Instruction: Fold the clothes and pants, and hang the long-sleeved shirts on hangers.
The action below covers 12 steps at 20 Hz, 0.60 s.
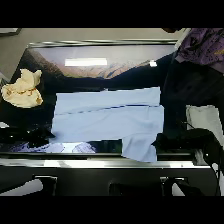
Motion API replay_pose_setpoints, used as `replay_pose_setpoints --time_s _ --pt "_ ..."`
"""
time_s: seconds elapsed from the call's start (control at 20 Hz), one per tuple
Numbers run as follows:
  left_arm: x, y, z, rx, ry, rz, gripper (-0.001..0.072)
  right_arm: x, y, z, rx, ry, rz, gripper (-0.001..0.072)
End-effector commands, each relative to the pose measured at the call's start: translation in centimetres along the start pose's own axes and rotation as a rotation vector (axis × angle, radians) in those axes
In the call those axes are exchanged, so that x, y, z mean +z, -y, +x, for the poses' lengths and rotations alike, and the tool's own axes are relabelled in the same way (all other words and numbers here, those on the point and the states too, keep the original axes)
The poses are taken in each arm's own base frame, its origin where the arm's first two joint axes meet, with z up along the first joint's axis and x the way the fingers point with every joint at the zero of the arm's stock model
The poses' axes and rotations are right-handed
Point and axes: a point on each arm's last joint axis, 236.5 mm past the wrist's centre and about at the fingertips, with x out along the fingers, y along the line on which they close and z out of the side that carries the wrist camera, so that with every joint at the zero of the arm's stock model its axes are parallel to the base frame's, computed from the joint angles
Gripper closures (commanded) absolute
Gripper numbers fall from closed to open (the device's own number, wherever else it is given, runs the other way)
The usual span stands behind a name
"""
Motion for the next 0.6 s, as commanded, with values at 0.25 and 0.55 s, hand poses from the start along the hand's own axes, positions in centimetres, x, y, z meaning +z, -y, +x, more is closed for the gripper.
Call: replay_pose_setpoints --time_s 0.25,0.55 --pt "-0.3 2.7 -1.9 -0.034 0.037 -0.021 0.0694 0.3 -0.3 -2.1 -0.047 0.033 0.031 0.0682" --pt "-3.1 2.0 -9.4 0.149 0.303 -0.069 0.0694 -3.7 -2.5 -7.5 -0.093 0.066 0.052 0.0682"
